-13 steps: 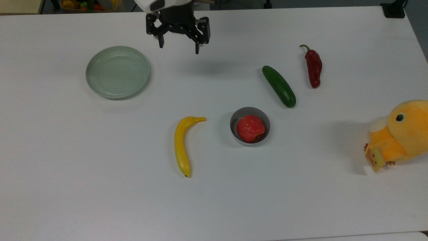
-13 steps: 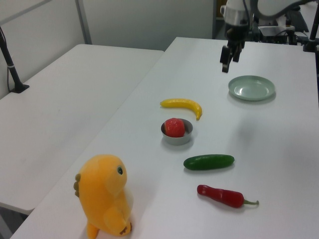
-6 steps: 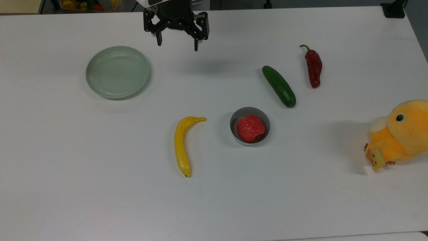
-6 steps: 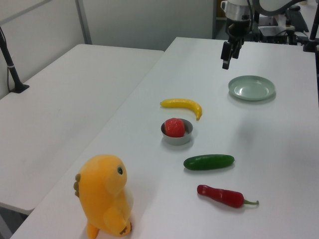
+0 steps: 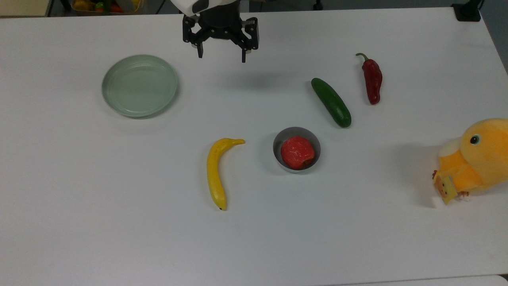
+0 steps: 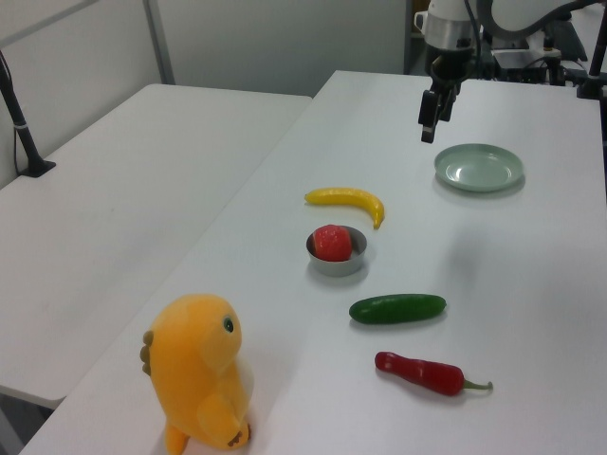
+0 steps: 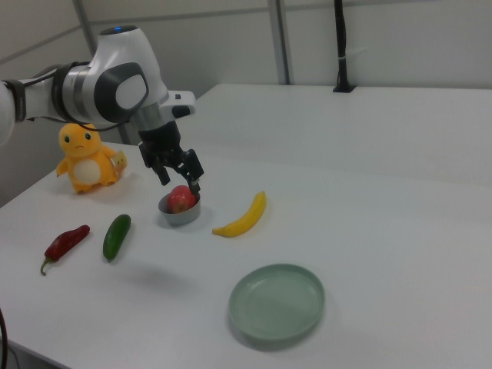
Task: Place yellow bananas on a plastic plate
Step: 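Move the open gripper from above the plate toward the yellow banana, then lower the gripper onto the banana's stem end and close it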
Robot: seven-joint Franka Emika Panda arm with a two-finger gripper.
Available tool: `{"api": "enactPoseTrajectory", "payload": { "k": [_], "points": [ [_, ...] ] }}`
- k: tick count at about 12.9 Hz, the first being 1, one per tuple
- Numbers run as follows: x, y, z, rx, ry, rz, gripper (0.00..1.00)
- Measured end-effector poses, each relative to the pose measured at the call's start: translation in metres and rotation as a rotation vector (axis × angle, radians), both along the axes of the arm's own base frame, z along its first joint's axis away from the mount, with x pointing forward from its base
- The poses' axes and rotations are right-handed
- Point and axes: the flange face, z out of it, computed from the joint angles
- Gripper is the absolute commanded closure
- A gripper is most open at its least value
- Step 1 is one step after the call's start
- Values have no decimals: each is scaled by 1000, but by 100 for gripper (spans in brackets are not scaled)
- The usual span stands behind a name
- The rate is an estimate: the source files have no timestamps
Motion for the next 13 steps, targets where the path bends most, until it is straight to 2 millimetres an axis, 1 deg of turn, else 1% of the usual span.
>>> {"api": "enactPoseTrajectory", "payload": {
  "k": [3,4,5,6,8,11,13],
  "points": [
    [-1,20,-7,-1,13,35,0],
    [-3,30,-9,-2,16,53,0],
    [-3,35,-10,-2,18,61,0],
    [-3,39,-13,-2,22,68,0],
    [-1,38,-18,-4,31,66,0],
    [18,35,-28,2,16,55,0],
    [46,24,-46,6,21,9,0]
  ]
}}
